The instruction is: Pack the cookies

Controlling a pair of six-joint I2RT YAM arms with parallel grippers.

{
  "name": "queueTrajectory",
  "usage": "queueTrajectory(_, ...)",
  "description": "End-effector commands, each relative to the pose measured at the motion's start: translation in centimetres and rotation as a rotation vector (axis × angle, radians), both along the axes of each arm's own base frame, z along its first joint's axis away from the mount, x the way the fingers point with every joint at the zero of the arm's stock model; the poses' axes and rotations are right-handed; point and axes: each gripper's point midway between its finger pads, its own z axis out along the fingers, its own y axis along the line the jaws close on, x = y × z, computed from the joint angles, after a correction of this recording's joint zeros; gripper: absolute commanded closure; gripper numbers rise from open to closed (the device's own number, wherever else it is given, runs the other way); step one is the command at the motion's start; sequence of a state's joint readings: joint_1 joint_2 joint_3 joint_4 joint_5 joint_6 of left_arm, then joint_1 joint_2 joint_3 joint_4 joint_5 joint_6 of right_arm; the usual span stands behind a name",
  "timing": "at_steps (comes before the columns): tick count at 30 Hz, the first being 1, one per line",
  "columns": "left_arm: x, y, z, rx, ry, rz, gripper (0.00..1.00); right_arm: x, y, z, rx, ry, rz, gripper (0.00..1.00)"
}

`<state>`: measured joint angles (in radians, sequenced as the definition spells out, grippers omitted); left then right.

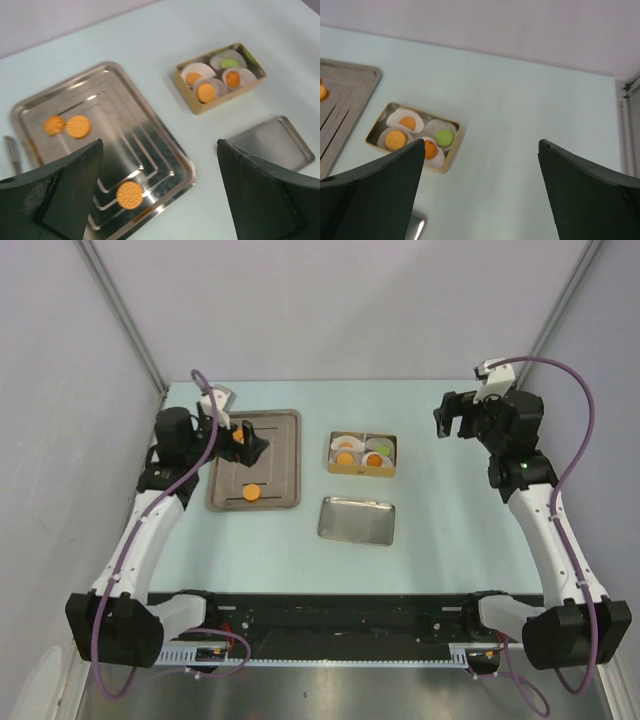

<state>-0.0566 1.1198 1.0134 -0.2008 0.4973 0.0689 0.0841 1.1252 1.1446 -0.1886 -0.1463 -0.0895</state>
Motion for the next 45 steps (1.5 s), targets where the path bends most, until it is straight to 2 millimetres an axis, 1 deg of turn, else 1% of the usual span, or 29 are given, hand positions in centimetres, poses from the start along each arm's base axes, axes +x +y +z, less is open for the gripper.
queueTrajectory(1, -1.1, -4.1, -2.2, 0.013, 0.090, -0.119, 0.00, -0.3, 3.2, -4.1, 0.018, 0.155, 0.108, 0.00)
queueTrajectory(2, -1.5, -5.3, -2.8, 0.022, 0.112, -0.147, 0.00, -0.4, 3.7, -4.7, 0.018, 0.177, 0.128, 0.00)
queueTrajectory(3, -1.6, -5.9, -3.4, 0.028, 0.133, -0.162, 0.00, -0.4, 4.2, -5.9, 0.017, 0.218, 0.142, 0.00)
queueTrajectory(5, -2.1, -7.5, -5.0, 0.045, 0.188, -0.201, 0.00, -0.7, 5.4, -7.0, 0.017, 0.258, 0.181, 0.00)
queueTrajectory(6, -2.3, -8.1, -5.7, 0.050, 0.212, -0.213, 0.00, -0.8, 5.8, -8.4, 0.016, 0.307, 0.195, 0.00)
queueTrajectory(7, -2.4, -8.5, -6.9, 0.062, 0.253, -0.224, 0.00, -1.1, 6.6, -9.1, 0.014, 0.332, 0.217, 0.00)
queueTrajectory(8, -2.9, -9.5, -7.5, 0.074, 0.271, -0.245, 0.00, -1.3, 7.2, -9.9, 0.014, 0.361, 0.237, 0.00)
queueTrajectory(9, -3.0, -9.9, -8.0, 0.078, 0.285, -0.254, 0.00, -1.5, 7.7, -11.6, 0.013, 0.415, 0.250, 0.00)
queueTrajectory(10, -3.3, -10.6, -8.6, 0.085, 0.300, -0.271, 0.00, -2.0, 8.3, -12.7, 0.016, 0.447, 0.270, 0.01)
queueTrajectory(11, -3.2, -10.8, -9.6, 0.096, 0.323, -0.271, 0.00, -2.3, 9.3, -13.5, 0.007, 0.457, 0.299, 0.01)
queueTrajectory(12, -3.2, -11.1, -10.0, 0.103, 0.330, -0.274, 0.00, -3.0, 9.7, -15.6, -0.007, 0.502, 0.310, 0.02)
queueTrajectory(13, -3.2, -11.4, -10.4, 0.109, 0.336, -0.280, 0.00, -3.2, 9.9, -16.6, -0.031, 0.516, 0.312, 0.03)
queueTrajectory(14, -3.0, -11.5, -11.2, 0.116, 0.352, -0.282, 0.00, -4.1, 11.1, -17.6, -0.053, 0.541, 0.344, 0.04)
queueTrajectory(16, -2.8, -11.8, -11.6, 0.119, 0.356, -0.288, 0.00, -5.2, 11.7, -20.2, -0.084, 0.609, 0.365, 0.08)
queueTrajectory(19, -2.6, -12.3, -12.3, 0.117, 0.369, -0.306, 0.00, -6.3, 12.3, -22.8, -0.116, 0.691, 0.393, 0.14)
queueTrajectory(20, -2.6, -12.5, -12.6, 0.119, 0.376, -0.309, 0.00, -6.6, 12.3, -23.2, -0.128, 0.708, 0.398, 0.16)
queueTrajectory(22, -2.8, -13.0, -13.4, 0.136, 0.398, -0.318, 0.00, -6.7, 12.1, -24.0, -0.141, 0.726, 0.399, 0.17)
queueTrajectory(24, -3.2, -13.6, -14.5, 0.159, 0.418, -0.323, 0.02, -6.7, 12.0, -24.2, -0.152, 0.724, 0.398, 0.19)
queueTrajectory(26, -3.5, -14.2, -15.1, 0.176, 0.427, -0.327, 0.03, -6.6, 11.9, -24.3, -0.159, 0.715, 0.394, 0.19)
queueTrajectory(27, -4.0, -14.9, -15.7, 0.194, 0.441, -0.335, 0.04, -6.5, 11.7, -24.4, -0.162, 0.714, 0.389, 0.19)
queueTrajectory(29, -4.0, -15.2, -16.1, 0.222, 0.447, -0.316, 0.07, -6.4, 11.7, -24.5, -0.164, 0.714, 0.383, 0.19)
queueTrajectory(30, -4.2, -15.6, -16.9, 0.241, 0.465, -0.312, 0.08, -6.3, 11.4, -24.5, -0.164, 0.712, 0.373, 0.19)
queueTrajectory(33, -4.0, -15.8, -17.9, 0.269, 0.502, -0.285, 0.16, -5.9, 10.9, -24.0, -0.156, 0.697, 0.353, 0.19)
queueTrajectory(34, -4.0, -15.8, -18.8, 0.278, 0.530, -0.274, 0.20, -5.8, 10.8, -23.8, -0.154, 0.691, 0.348, 0.19)
queueTrajectory(35, -3.9, -15.9, -19.1, 0.285, 0.544, -0.273, 0.25, -5.7, 10.6, -23.6, -0.150, 0.686, 0.341, 0.19)
queueTrajectory(37, -3.9, -15.9, -20.0, 0.297, 0.569, -0.264, 0.27, -5.2, 9.9, -22.9, -0.140, 0.664, 0.320, 0.19)
queueTrajectory(38, -3.8, -15.9, -20.2, 0.302, 0.570, -0.259, 0.31, -5.1, 9.7, -22.7, -0.138, 0.656, 0.312, 0.19)
queueTrajectory(41, -3.8, -16.0, -21.0, 0.319, 0.582, -0.255, 0.35, -4.7, 8.7, -21.6, -0.125, 0.627, 0.287, 0.19)
queueTrajectory(45, -4.3, -16.5, -21.8, 0.327, 0.608, -0.277, 0.36, -4.3, 8.0, -20.9, -0.115, 0.605, 0.263, 0.19)
